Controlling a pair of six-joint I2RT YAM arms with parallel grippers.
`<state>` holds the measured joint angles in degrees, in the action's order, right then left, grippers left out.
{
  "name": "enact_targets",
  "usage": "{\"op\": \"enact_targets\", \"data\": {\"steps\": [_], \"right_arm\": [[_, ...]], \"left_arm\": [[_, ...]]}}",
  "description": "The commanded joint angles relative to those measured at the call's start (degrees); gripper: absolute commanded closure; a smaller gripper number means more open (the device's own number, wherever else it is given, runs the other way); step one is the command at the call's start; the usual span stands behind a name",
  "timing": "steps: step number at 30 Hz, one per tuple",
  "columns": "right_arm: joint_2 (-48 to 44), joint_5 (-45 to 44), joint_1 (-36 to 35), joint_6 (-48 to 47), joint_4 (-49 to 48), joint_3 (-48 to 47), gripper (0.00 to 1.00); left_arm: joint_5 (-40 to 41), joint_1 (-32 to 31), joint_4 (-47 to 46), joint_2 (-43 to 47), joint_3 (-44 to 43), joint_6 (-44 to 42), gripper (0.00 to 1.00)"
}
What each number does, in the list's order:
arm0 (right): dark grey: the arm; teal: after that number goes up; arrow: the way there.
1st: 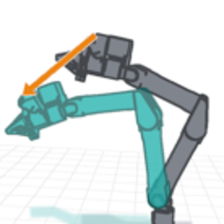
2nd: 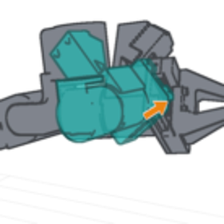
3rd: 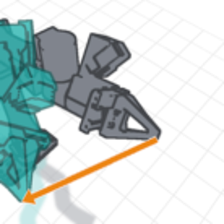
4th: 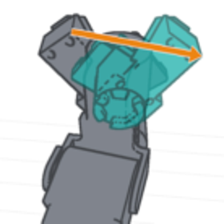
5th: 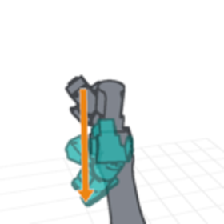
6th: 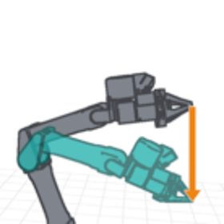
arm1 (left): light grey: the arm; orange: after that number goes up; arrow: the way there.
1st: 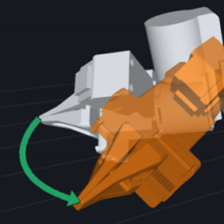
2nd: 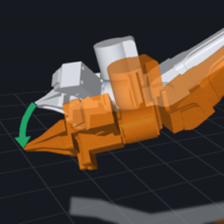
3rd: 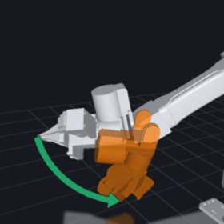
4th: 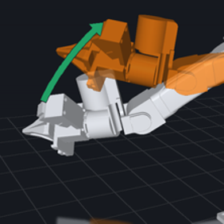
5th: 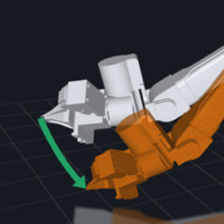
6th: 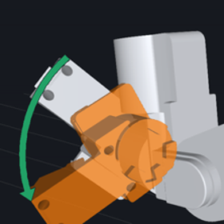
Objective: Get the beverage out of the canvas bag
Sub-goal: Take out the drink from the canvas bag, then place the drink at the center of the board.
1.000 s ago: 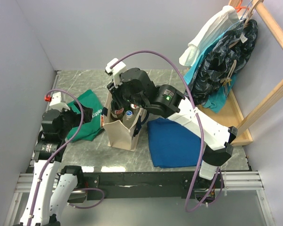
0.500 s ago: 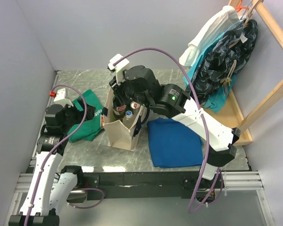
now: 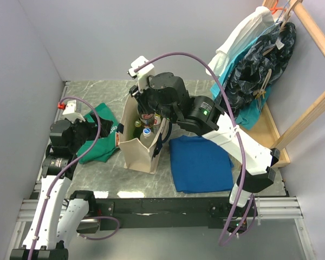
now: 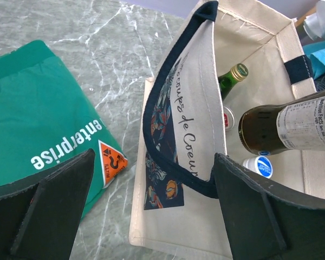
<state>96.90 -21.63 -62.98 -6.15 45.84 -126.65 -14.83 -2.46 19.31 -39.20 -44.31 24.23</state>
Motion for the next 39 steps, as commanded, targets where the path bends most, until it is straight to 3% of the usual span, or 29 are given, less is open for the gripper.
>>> {"op": "enact_targets", "data": {"steps": [1, 21, 30, 39], "right_arm": [[-5.8, -2.5, 0.0, -2.6, -12.5, -4.6, 1.00], [-8.7, -4.6, 0.0, -4.9, -14.9, -5.6, 1.00], [-9.4, -9.4, 0.1, -10.4, -18.5, -6.0, 1.00], [-10.3, -8.4, 5.8, -10.1, -20.3, -6.2, 1.00]], "left_arm": [[-1.4, 0.0, -3.0, 1.1, -0.6, -0.6, 0.04], [-2.7, 0.0, -2.5, 0.9, 0.2, -0.7, 0.04], [-3.4, 0.0, -2.7, 0.4, 0.5, -1.1, 0.04], [-1.6, 0.0, -3.8, 3.1, 1.3, -0.8, 0.04]]}}
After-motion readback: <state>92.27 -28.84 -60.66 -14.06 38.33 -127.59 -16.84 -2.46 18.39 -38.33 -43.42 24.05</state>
